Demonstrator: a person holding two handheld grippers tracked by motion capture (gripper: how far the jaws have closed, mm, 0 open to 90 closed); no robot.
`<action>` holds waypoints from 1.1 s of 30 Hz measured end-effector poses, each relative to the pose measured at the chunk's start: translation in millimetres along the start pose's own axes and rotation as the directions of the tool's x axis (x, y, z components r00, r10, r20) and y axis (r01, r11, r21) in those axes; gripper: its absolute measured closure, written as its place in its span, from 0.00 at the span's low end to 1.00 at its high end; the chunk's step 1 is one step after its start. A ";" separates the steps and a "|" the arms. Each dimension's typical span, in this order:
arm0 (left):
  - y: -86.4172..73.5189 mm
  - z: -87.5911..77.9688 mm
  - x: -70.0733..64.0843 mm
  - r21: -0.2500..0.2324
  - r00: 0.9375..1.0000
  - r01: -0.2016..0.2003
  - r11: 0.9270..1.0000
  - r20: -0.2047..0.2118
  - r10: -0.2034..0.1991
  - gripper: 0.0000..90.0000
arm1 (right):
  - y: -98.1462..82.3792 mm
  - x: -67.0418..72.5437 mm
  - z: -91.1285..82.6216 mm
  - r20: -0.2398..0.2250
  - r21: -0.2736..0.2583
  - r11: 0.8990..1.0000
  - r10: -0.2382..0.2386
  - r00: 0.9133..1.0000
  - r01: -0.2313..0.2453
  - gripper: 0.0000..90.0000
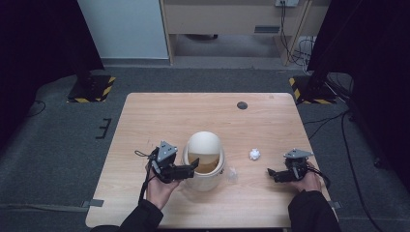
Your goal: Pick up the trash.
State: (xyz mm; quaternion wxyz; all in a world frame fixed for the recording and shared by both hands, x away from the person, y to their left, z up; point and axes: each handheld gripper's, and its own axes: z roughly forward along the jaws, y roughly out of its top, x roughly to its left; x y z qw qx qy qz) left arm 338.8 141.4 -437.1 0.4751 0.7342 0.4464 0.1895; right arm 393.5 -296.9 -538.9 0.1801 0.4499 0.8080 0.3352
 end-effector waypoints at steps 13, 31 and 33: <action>-0.3 -9.0 2.1 -0.041 1.000 -0.002 0.999 0.000 0.002 0.07 | 2.9 -0.1 -0.4 0.006 0.018 1.000 0.008 1.000 -0.008 0.03; -16.9 -59.5 31.9 -0.106 0.997 -0.010 0.994 -0.075 0.002 0.08 | 11.0 -3.3 -9.9 0.025 -0.008 1.000 0.029 0.999 -0.029 0.18; -21.9 -62.0 42.4 -0.102 0.995 0.003 0.995 -0.102 -0.014 0.08 | 13.4 -3.6 -13.0 0.028 -0.028 0.999 0.040 0.999 -0.039 0.19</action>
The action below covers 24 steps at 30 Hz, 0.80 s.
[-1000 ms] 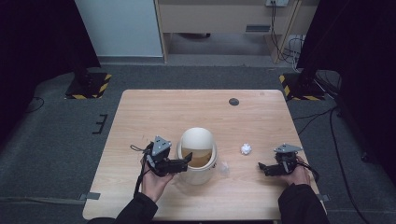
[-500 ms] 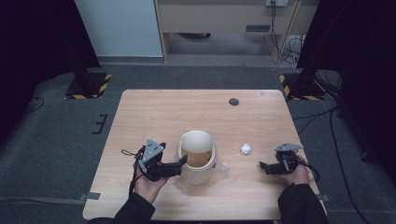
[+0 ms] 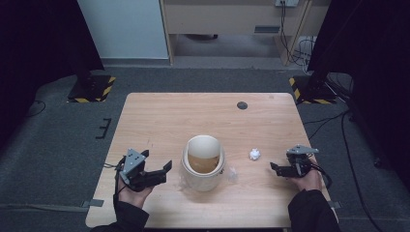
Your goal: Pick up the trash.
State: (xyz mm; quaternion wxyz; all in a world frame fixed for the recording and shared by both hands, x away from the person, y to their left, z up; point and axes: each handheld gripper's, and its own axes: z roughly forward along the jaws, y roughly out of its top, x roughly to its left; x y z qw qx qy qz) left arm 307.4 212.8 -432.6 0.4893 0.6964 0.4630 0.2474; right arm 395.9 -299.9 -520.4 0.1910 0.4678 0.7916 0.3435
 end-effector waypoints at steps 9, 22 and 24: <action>-17.8 5.1 37.2 0.054 0.996 0.031 0.998 -0.080 -0.027 0.08 | 9.4 4.0 -6.9 0.003 -0.062 0.998 -0.002 1.000 0.002 0.21; -27.4 26.1 50.6 0.167 0.996 -0.005 0.986 -0.090 0.020 0.09 | 24.4 15.0 -12.9 -0.033 -0.110 0.993 -0.037 0.999 0.033 0.23; -29.4 27.7 51.0 0.189 0.996 -0.002 0.982 -0.092 0.020 0.09 | 28.8 19.0 -13.5 -0.040 -0.114 0.992 -0.052 0.998 0.047 0.22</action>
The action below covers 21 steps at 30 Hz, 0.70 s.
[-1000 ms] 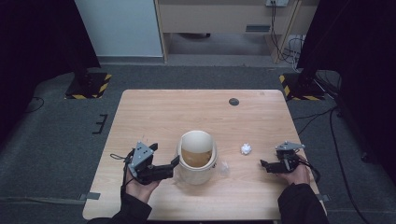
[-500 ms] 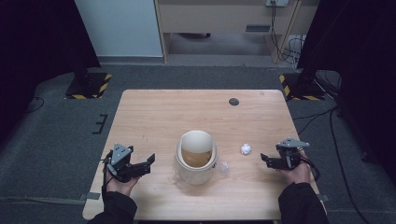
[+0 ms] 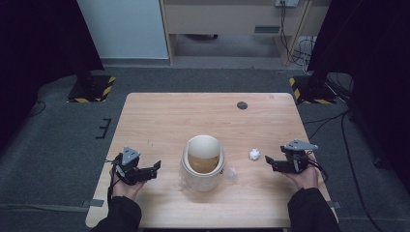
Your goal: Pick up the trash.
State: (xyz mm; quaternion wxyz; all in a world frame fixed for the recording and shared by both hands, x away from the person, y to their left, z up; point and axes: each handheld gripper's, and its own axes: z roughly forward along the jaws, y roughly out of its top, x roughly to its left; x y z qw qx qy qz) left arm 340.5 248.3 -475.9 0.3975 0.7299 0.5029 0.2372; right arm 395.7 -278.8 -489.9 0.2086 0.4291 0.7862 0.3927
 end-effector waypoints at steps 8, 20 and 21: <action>-3.1 8.2 -4.5 0.061 0.998 -0.055 0.997 0.034 0.053 0.07 | 14.8 6.3 -1.6 -0.015 -0.006 1.000 0.004 1.000 -0.004 0.22; -3.9 10.4 -4.8 0.076 0.998 -0.048 0.996 0.041 0.045 0.07 | 34.5 16.6 7.2 -0.041 -0.033 0.999 -0.009 0.999 0.008 0.18; -4.0 10.7 -4.9 0.076 0.998 -0.045 0.996 0.040 0.042 0.07 | 35.4 17.9 9.1 -0.046 -0.026 0.999 -0.019 0.999 0.018 0.19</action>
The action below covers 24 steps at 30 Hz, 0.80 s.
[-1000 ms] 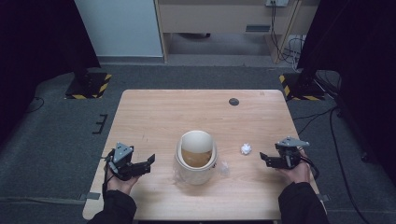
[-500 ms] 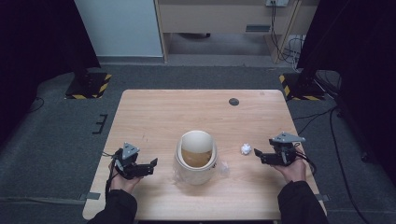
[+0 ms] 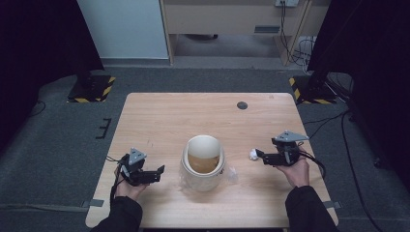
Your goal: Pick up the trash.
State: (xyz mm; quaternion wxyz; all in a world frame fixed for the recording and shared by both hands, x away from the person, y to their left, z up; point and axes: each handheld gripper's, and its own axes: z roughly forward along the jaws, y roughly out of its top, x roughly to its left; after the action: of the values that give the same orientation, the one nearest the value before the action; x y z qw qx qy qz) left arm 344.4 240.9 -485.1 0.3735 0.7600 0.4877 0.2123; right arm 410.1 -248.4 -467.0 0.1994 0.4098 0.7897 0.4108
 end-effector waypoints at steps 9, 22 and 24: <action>-0.7 1.8 -0.9 0.016 1.000 -0.006 1.000 0.012 0.006 0.07 | -0.1 7.6 23.2 -0.022 0.063 0.997 -0.035 0.999 0.036 0.24; -0.7 2.3 -0.9 0.024 1.000 -0.002 1.000 0.011 0.002 0.07 | -12.5 5.5 45.4 -0.031 0.198 0.978 -0.053 0.998 0.058 0.39; -0.7 2.1 -1.2 0.023 1.000 -0.004 1.000 0.013 0.003 0.07 | -12.9 5.3 47.0 -0.033 0.206 0.977 -0.053 0.998 0.059 0.40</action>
State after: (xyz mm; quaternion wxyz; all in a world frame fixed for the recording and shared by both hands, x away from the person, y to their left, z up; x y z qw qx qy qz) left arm 345.0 239.2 -486.9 0.3678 0.7664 0.4863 0.2023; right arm 431.4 -225.5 -504.8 0.1561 0.4002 0.8420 0.3264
